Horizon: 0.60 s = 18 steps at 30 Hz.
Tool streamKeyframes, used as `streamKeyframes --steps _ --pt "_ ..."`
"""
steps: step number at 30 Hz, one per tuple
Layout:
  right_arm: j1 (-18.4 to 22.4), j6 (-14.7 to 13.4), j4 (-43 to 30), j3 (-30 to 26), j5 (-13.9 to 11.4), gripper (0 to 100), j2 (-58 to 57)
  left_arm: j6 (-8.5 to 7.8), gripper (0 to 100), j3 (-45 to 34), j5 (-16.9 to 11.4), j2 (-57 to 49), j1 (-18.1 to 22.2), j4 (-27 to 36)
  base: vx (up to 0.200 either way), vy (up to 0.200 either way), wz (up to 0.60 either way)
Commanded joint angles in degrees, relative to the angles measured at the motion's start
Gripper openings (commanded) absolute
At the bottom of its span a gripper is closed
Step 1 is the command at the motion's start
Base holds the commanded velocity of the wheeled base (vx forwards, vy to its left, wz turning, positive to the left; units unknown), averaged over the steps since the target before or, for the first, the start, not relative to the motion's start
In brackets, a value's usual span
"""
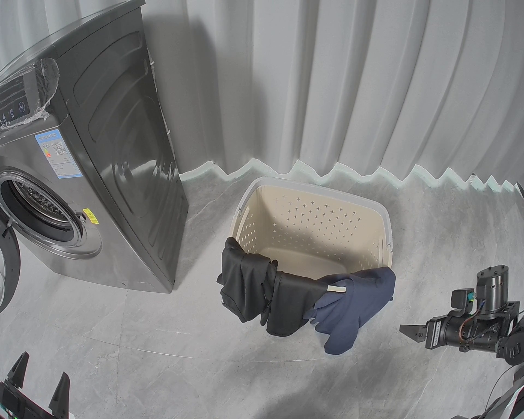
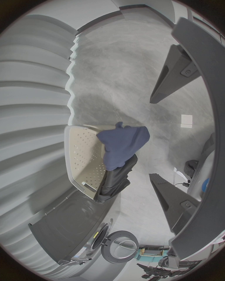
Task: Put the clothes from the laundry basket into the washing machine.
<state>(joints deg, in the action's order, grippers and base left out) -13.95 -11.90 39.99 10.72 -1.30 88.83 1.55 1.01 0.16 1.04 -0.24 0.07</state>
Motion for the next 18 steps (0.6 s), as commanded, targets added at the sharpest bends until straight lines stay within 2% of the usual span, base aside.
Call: streamKeyframes --steps 1,3,6,8,18 --pt "-1.96 -0.93 1.94 1.76 0.25 100 8.73 0.03 100 -0.92 -0.07 -0.86 -0.02 0.01 0.000 0.000 0.00" --pt "-2.31 -0.93 2.73 2.20 0.43 100 9.96 0.03 100 -0.92 -0.07 -0.86 -0.02 0.01 0.000 0.000 0.00" --pt "-3.28 -0.76 4.14 3.70 3.15 100 12.77 0.12 100 -0.92 -0.07 -0.86 -0.02 0.01 0.000 0.000 0.00" --pt "-3.90 -0.85 4.22 4.84 3.85 100 13.91 0.12 100 -0.92 0.02 -0.86 -0.02 0.01 0.000 0.000 0.00" --pt "-5.57 -0.93 4.31 11.35 4.03 100 20.06 0.12 100 -0.92 -0.07 -0.86 -0.02 0.01 0.000 0.000 0.00"
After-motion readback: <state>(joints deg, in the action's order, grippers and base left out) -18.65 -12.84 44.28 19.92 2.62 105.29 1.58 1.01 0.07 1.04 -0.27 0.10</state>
